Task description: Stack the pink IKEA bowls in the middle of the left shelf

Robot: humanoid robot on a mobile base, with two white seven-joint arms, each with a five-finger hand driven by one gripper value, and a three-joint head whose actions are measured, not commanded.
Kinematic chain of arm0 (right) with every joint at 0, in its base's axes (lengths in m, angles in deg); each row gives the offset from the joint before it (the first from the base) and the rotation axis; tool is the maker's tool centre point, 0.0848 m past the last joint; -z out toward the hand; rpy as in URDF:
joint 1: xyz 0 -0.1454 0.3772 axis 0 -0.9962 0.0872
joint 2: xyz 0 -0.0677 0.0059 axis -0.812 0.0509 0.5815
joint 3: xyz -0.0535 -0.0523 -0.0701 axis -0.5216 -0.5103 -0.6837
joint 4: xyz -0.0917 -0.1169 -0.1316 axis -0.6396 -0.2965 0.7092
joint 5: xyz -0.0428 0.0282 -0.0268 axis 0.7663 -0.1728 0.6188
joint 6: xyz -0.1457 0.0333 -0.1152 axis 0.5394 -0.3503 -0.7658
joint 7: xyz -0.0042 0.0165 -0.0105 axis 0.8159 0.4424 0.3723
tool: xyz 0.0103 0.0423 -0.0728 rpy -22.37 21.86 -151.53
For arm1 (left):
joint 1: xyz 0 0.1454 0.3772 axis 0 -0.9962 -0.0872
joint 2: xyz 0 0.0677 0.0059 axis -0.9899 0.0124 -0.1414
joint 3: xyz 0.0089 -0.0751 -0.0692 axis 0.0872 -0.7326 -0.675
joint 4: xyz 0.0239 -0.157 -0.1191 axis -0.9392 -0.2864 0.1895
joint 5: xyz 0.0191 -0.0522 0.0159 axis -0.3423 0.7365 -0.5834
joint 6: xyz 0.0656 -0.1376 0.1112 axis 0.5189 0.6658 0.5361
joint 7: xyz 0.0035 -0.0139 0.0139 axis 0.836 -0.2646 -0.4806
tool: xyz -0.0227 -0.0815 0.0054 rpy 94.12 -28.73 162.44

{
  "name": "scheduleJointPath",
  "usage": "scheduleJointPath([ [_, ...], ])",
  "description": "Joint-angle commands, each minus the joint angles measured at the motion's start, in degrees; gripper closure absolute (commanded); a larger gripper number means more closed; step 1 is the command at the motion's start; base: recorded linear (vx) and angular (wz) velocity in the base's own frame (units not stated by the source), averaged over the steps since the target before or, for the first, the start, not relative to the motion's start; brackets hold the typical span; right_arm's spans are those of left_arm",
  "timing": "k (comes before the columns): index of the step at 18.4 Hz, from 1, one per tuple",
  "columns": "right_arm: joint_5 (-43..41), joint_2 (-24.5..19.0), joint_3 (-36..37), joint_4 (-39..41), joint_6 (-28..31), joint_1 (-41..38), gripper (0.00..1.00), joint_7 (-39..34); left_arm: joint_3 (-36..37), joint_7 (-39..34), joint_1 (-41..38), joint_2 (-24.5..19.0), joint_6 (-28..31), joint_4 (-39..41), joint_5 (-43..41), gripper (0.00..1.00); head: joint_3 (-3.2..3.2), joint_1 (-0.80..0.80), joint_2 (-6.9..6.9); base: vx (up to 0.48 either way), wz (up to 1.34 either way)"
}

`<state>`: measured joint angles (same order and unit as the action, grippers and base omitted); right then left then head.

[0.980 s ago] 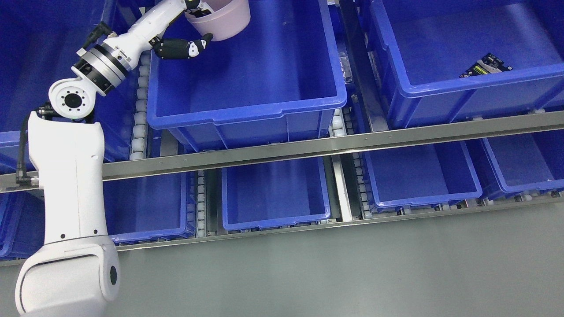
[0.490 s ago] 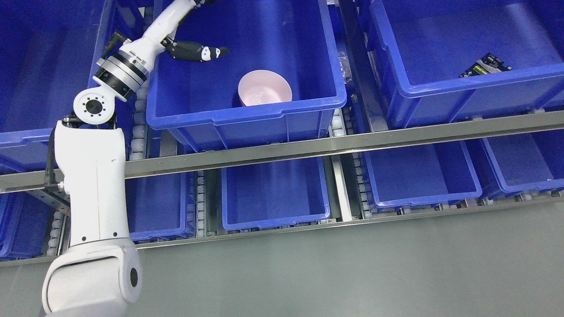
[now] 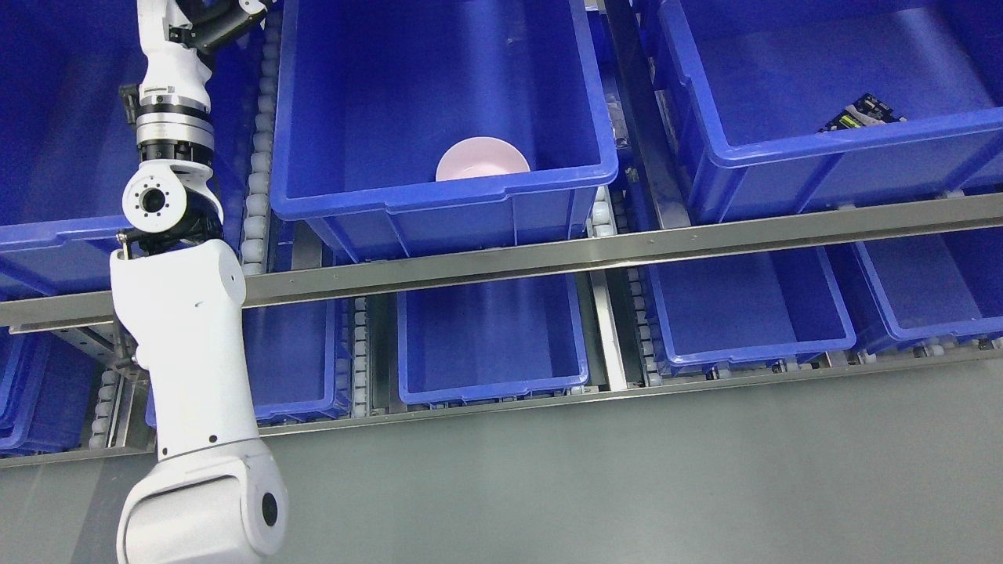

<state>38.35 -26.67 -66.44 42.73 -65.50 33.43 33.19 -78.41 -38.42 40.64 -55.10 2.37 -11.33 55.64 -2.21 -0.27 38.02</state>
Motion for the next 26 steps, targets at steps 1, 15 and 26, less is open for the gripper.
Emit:
scheduleJointPath([
  [1, -0.1, 1.0, 0.3, 1.0, 0.2, 0.0, 0.0, 0.0, 5.5, -1.2, -9.5, 2.0, 4.0, 19.6, 5.8, 0.0, 0.0, 0.0, 0.0, -0.069, 0.01],
  [15, -0.1, 1.0, 0.3, 1.0, 0.2, 0.0, 0.0, 0.0, 13.1, -1.0, -24.9, 2.0, 2.9, 32.2, 5.9, 0.0, 0.0, 0.0, -0.01, -0.218, 0.22],
  [26, -0.1, 1.0, 0.3, 1.0, 0.2, 0.0, 0.0, 0.0, 18.9, -1.1, -37.8, 2.0, -3.5, 31.9, 5.8, 0.0, 0.0, 0.0, -0.02, -0.159, -0.01],
])
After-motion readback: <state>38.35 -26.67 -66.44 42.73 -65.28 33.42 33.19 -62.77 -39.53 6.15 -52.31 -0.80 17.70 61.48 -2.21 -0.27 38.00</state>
